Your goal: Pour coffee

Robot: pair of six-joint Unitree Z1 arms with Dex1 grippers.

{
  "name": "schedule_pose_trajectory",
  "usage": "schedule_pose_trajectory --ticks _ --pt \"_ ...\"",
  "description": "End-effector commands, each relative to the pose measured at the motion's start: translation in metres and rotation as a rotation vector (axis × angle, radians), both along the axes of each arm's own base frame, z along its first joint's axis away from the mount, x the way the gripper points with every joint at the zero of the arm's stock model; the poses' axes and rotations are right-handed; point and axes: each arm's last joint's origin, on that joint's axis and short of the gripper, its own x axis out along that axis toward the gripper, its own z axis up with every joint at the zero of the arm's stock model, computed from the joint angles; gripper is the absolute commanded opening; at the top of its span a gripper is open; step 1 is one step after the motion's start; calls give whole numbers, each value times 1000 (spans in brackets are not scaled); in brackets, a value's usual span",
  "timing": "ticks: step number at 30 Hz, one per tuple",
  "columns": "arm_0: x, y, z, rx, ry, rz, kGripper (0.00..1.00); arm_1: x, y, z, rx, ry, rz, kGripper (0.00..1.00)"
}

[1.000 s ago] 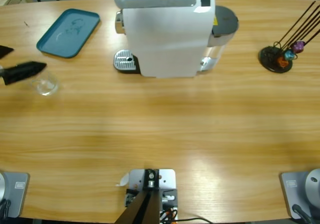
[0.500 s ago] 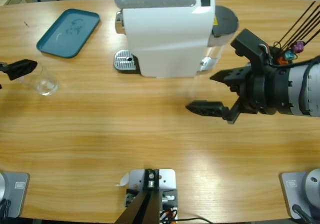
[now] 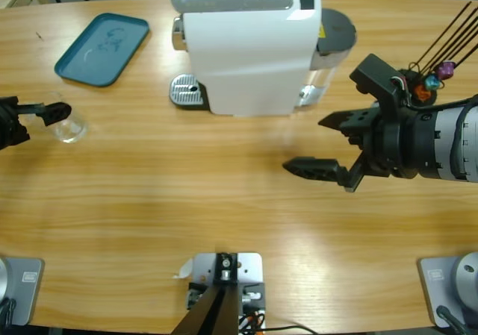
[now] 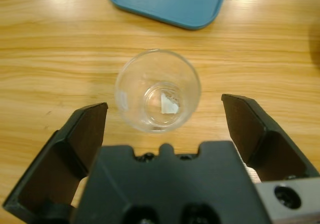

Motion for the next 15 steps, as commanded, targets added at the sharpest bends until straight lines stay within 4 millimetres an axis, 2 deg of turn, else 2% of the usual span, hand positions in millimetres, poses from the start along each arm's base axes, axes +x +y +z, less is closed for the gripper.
schedule_pose_trajectory --ticks 1,7,15 --pt "14 -3 -35 68 91 118 1000 6 5 -22 -59 53 -21 1000" --pt "22 -9 -45 108 79 132 1000 10 9 -22 -62 56 -22 1000" --pt "23 -9 -40 113 22 116 982 18 20 -30 -75 80 -17 1000"
